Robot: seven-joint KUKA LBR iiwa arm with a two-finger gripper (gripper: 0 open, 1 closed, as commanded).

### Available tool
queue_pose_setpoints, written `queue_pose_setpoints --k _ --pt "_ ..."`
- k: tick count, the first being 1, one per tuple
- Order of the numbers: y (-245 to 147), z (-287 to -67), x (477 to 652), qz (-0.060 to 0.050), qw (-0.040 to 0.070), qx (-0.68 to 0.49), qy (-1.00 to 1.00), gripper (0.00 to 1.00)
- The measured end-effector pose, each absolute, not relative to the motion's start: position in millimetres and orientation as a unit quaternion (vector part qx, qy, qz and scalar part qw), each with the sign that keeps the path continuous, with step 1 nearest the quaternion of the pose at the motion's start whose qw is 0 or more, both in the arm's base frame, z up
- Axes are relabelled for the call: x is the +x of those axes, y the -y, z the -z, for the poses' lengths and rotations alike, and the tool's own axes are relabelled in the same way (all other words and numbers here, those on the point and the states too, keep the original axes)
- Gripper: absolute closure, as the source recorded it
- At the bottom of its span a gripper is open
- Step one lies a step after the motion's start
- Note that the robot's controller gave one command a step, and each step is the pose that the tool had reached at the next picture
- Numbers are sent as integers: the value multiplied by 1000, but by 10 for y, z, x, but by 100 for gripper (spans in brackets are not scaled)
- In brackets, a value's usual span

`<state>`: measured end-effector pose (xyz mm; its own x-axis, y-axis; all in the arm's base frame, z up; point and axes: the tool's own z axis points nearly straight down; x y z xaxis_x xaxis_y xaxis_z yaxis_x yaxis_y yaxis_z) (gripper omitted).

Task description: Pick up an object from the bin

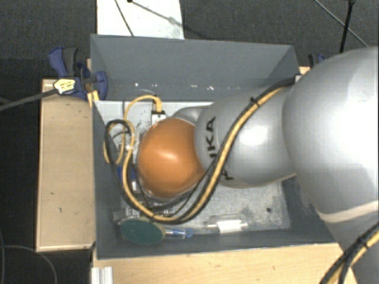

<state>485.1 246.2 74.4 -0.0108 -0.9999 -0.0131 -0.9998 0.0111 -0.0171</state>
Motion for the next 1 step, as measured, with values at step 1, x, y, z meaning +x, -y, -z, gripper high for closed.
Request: queue_pose_setpoints --k 1 --pt "-2554 -709 4889 0 3 -723 -691 0"
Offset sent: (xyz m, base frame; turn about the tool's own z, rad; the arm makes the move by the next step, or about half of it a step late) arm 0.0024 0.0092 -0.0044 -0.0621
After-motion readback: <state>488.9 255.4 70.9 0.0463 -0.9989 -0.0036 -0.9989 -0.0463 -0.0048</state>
